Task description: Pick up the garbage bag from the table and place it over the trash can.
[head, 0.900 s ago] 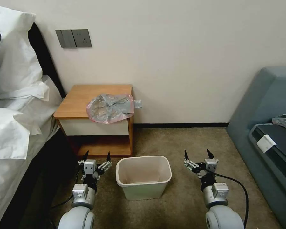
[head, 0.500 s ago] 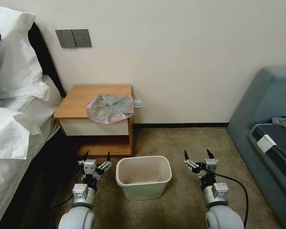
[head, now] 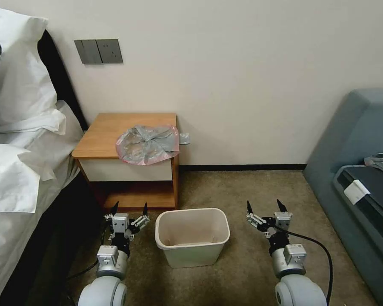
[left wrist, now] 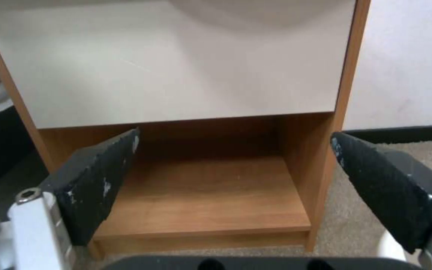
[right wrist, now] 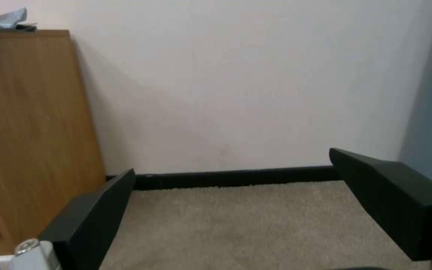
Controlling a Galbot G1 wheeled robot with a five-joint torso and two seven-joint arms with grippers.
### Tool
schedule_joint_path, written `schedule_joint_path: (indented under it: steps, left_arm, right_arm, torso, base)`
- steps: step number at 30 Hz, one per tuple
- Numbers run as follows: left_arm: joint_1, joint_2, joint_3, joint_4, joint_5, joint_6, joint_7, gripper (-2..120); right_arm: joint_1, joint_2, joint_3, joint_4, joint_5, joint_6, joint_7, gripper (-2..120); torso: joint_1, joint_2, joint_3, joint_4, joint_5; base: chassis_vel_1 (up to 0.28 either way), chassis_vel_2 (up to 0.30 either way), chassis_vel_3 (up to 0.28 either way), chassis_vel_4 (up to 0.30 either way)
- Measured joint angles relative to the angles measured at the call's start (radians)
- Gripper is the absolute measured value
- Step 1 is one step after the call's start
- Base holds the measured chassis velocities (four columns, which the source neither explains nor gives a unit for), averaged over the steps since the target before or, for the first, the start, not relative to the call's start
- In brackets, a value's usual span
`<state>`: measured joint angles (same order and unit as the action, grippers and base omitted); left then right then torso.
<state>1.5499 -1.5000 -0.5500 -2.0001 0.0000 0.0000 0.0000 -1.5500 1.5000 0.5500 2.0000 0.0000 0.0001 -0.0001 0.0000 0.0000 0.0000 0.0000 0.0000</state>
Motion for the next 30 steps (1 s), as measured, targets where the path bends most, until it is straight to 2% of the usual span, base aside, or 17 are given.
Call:
schedule_joint_path:
  steps: [30]
  left_arm:
    - [0.007,0.000,0.000,-0.010,-0.003,0.001,0.000,100]
  right_arm:
    - [0.000,0.000,0.000,0.000,0.000,0.000,0.000,100]
  torso:
    - [0.000,0.000,0.000,-0.0001,-0.0003]
  base:
    - [0.000,0.000,0.000,0.000]
